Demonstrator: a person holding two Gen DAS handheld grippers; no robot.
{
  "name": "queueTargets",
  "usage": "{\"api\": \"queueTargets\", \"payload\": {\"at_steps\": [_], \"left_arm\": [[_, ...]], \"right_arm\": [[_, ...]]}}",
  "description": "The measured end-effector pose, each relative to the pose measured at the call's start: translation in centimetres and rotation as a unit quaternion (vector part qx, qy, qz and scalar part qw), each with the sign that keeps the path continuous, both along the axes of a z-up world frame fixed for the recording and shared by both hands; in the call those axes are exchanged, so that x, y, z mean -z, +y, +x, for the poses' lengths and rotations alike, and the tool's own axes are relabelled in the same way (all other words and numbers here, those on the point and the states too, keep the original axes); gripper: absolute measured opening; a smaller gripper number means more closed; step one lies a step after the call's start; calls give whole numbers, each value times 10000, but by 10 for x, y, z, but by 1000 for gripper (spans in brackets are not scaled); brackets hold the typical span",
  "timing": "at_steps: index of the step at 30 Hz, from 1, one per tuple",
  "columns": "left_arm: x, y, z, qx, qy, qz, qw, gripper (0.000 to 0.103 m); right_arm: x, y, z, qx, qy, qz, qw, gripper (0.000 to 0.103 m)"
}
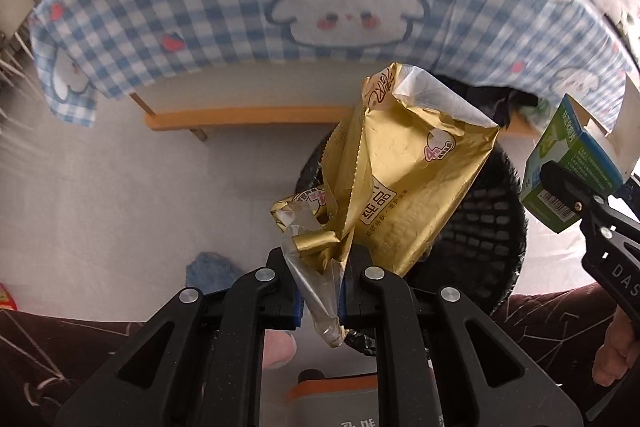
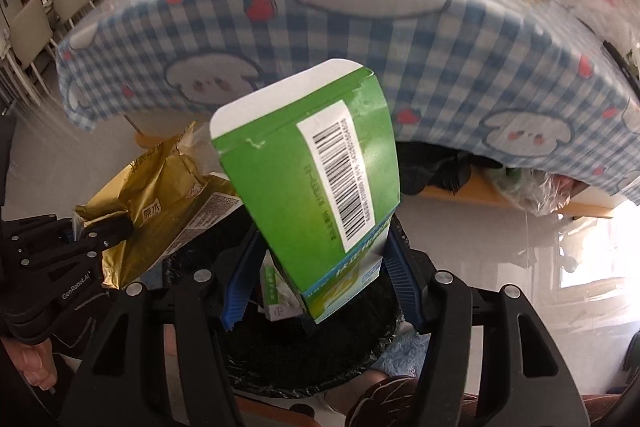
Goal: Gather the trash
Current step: 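Lift the gold bag and green box and carry both over the bin, then open the left tool to drop the gold foil bag into the bin, then open the right tool to drop the green medicine box into the bin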
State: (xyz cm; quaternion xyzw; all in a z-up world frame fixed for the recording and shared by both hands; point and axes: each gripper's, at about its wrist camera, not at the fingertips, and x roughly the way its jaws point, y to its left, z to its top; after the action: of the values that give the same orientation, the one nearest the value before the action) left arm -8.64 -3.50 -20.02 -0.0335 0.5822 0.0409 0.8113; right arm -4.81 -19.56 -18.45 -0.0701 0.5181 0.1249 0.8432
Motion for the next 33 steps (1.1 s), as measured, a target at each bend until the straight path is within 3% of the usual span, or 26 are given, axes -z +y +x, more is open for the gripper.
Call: {"api": "queueTargets", "payload": {"at_steps": [4,16,21,28,30,33], "left_arm": [[15,-13,6,192,169,-33,9997,10],[38,-58,26,723,172,35,9972,14],[33,-72,26,856,-100,0,9963,43],[22,-57,30,636,-288,-128,9975,64],[18,-50,32,538,-365,-164,9978,78],[7,-37,32,400,-538,-187,9976,89]], "right_arm": [[10,-5,3,16,220,-8,9998,57],[12,-35,5,351,193,-128,9991,57],[11,-38,7,413,183,-115,9989,57],[10,-35,7,455,150,23,9989,57],[9,-33,6,506,90,99,9986,57],[9,-25,3,516,34,144,9986,58]]}}
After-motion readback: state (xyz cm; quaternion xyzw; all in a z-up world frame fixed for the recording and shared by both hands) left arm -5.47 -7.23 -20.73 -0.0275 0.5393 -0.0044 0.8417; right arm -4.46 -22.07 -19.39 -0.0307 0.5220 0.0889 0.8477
